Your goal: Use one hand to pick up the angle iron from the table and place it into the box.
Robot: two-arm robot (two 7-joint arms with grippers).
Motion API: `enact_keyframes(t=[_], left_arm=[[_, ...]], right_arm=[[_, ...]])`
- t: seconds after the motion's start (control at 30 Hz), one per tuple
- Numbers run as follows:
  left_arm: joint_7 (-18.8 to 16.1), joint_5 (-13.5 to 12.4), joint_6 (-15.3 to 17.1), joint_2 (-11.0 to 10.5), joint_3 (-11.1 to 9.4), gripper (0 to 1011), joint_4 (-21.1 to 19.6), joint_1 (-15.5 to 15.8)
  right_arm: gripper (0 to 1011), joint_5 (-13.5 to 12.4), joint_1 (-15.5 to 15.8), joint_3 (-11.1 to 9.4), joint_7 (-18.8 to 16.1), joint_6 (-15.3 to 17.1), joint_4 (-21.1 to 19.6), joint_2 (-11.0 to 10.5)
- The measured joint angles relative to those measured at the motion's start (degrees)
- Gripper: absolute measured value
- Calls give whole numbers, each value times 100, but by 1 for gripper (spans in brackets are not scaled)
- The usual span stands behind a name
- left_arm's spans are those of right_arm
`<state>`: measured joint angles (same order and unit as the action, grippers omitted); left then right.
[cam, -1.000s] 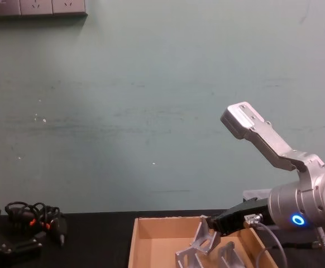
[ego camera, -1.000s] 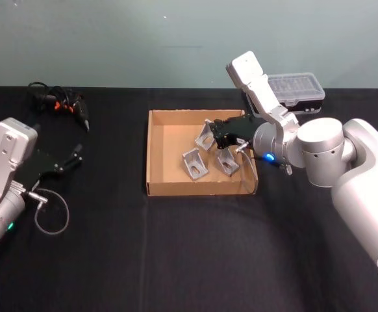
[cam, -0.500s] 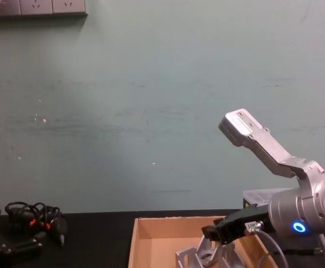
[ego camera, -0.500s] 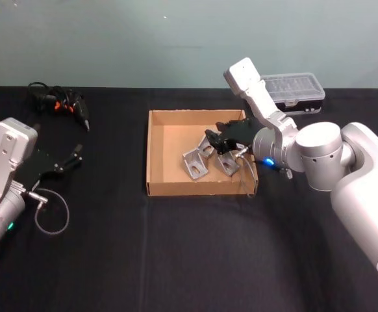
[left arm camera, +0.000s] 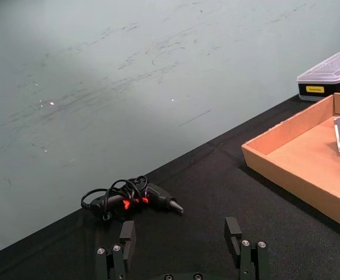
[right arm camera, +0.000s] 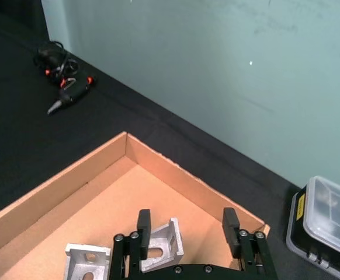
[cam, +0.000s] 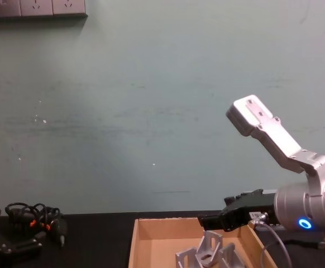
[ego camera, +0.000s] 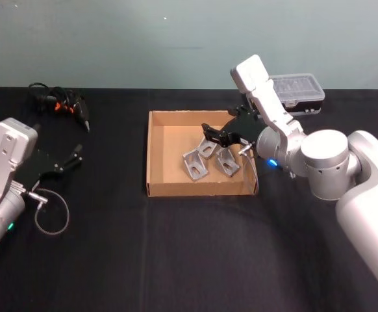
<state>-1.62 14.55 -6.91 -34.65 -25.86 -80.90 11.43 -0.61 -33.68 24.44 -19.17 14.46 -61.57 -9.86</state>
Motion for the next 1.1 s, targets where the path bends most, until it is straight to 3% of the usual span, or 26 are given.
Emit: enact_keyframes(t=[0.13, 0.33, 0.53, 0.73, 1.1], left_arm=[[0, 0, 0, 0, 0, 1000, 0, 0], [0, 0, 0, 0, 0, 1000, 0, 0], [0, 0, 0, 0, 0, 1000, 0, 0], [0, 0, 0, 0, 0, 1000, 0, 0], [0, 0, 0, 0, 0, 1000, 0, 0]], right_arm=[[885, 72, 232, -61, 128, -214, -315, -58], [1003, 204, 637, -148, 289, -523, -865, -197], [1003, 324, 1048, -272, 424, -749, -1359, -360], [1003, 457, 1589, -547, 654, -1062, -1884, -584], [1003, 497, 2254, -1067, 938, -1453, -2224, -742]])
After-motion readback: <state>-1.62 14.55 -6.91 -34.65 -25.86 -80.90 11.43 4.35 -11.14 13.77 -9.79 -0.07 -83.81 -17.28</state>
